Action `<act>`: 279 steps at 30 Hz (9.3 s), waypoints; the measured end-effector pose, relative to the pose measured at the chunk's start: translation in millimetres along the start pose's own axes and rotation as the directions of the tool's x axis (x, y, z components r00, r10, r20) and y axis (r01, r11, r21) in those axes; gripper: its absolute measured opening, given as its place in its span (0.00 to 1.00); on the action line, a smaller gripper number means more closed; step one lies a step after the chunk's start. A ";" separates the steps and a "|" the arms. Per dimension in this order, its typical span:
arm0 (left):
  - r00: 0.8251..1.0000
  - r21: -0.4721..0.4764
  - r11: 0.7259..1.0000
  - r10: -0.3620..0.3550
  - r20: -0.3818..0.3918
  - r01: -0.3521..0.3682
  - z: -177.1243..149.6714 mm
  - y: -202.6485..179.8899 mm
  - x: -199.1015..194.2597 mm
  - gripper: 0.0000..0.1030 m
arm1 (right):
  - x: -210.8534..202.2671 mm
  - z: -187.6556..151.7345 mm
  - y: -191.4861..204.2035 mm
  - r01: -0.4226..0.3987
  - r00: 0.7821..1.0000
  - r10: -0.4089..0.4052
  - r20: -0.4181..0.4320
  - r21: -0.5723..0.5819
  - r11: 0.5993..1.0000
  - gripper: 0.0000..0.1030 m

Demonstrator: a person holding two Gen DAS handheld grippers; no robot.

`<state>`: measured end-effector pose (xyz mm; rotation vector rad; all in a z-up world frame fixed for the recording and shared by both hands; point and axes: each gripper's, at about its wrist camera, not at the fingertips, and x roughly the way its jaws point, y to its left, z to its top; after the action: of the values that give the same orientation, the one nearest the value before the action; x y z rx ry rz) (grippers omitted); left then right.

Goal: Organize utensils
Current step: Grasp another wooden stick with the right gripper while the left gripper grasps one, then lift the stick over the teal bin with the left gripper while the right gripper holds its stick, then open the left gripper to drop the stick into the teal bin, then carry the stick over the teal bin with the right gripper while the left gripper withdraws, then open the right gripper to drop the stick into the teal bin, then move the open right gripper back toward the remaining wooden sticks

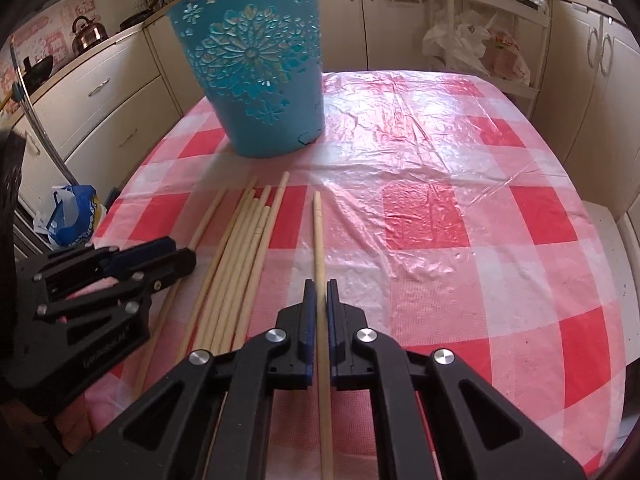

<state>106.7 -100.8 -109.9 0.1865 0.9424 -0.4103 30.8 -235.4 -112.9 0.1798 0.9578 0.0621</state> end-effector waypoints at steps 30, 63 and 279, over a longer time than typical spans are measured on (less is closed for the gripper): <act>1.000 0.044 0.999 -0.006 0.014 0.005 -4.5 -12.2 -1.4 0.07 | -0.2 -2.0 4.1 0.018 1.000 -0.017 0.021 -0.048 0.999 0.06; 0.994 0.030 0.995 -0.095 0.047 0.093 11.0 -3.5 -11.7 0.04 | -0.3 -0.5 -27.6 -0.129 0.992 0.128 0.019 0.128 0.983 0.06; 0.979 -0.319 0.948 0.071 0.193 -0.005 7.9 79.4 -17.8 0.92 | 7.2 -0.6 15.9 0.055 0.998 -0.055 0.027 0.005 0.998 0.14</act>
<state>136.7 -26.8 -92.5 -0.1297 0.7894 -0.2311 34.9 -218.7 -116.2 0.1578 0.9353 0.0074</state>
